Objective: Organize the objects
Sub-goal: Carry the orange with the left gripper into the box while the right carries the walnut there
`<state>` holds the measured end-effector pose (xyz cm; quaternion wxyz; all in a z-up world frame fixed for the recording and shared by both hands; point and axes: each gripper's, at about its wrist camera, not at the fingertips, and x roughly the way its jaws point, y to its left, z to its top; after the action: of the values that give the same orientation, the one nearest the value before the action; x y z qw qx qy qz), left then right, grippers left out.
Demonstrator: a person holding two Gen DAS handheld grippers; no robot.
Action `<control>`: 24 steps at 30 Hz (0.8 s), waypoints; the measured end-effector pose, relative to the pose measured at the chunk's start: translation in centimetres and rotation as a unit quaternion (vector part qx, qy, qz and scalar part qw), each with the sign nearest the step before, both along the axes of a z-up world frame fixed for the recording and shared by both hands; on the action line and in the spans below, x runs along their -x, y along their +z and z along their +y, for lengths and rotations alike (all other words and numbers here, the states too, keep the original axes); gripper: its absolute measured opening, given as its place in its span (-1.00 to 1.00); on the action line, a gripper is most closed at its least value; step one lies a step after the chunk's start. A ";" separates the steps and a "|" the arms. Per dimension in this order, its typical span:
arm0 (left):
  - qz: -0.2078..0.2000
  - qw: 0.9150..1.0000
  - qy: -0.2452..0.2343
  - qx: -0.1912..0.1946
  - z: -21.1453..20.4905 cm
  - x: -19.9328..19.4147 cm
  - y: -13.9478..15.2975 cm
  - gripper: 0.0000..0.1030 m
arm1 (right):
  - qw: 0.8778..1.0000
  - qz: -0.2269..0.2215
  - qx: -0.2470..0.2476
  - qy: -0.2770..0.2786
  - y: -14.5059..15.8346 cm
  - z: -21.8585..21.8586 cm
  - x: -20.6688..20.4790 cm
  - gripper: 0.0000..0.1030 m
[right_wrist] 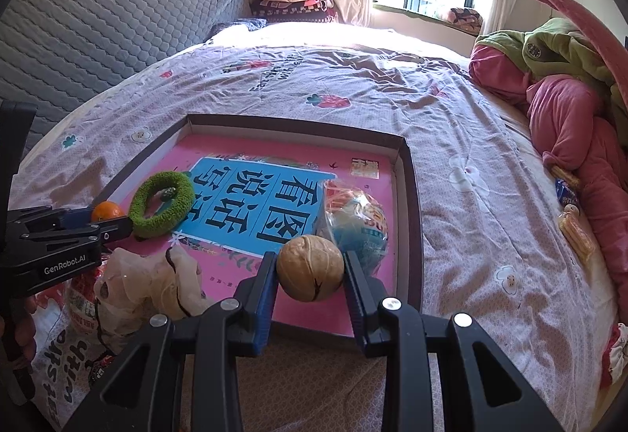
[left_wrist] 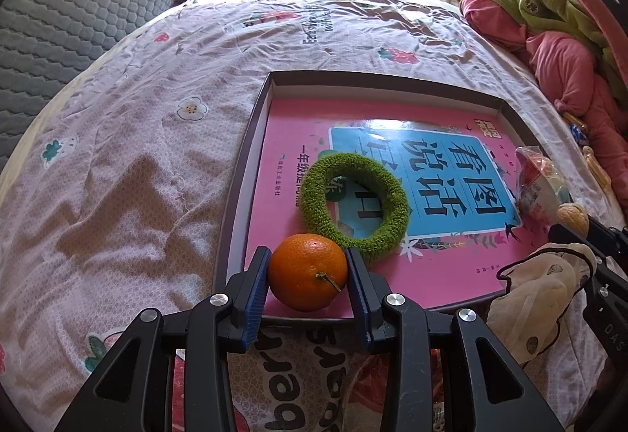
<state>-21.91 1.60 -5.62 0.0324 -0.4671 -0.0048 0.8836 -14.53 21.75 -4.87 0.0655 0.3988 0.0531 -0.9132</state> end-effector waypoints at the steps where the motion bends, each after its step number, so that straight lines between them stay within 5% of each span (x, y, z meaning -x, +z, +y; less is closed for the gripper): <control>1: 0.000 1.000 -0.001 -0.001 0.1 0.0 0.0 -0.24 | 1.000 -0.002 0.000 0.000 -0.2 0.0 0.1 -0.35; 24: 0.005 1.000 -0.016 -0.011 1.0 0.2 -0.3 -0.24 | 0.999 -0.035 0.014 -0.016 -2.4 0.2 1.7 -0.35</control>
<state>-22.14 2.55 -5.91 0.0518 -0.4619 -0.0068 0.8854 -16.25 21.92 -7.24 0.0586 0.4301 0.0322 -0.9003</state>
